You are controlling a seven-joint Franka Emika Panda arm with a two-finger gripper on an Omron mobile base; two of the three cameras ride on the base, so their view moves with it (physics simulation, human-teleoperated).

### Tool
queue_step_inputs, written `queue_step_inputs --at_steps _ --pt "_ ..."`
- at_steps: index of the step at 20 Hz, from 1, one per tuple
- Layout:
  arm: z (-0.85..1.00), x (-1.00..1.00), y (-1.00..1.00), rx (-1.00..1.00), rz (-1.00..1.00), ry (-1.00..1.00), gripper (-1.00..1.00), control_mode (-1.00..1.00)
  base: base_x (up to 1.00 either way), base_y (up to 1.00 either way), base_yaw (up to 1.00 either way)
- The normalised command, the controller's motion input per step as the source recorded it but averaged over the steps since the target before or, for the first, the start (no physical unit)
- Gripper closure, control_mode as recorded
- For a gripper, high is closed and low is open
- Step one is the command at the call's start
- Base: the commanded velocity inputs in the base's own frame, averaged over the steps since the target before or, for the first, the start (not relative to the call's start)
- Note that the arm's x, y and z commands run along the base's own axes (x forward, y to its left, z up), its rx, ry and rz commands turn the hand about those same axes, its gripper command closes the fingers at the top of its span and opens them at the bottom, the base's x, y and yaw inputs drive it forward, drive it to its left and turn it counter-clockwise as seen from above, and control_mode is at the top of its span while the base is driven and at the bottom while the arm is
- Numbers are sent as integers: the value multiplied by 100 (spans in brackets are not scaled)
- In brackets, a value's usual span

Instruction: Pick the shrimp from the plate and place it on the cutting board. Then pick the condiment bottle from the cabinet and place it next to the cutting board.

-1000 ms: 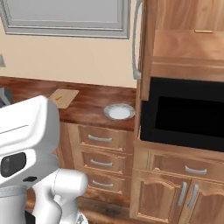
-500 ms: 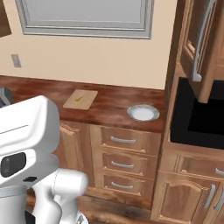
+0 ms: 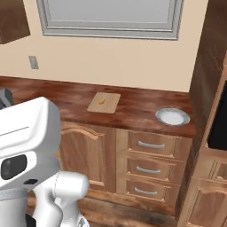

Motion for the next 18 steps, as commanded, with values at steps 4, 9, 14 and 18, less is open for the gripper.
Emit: queue_step_inputs --at_steps 4,9,14,18 --pt "0 0 0 0 0 0 100 100 -21 73 0" --pt "0 0 0 0 0 0 100 100 -18 69 0" --pt "0 0 0 0 0 0 100 100 -10 58 0" --pt "0 0 0 0 0 0 100 100 -1 38 0"
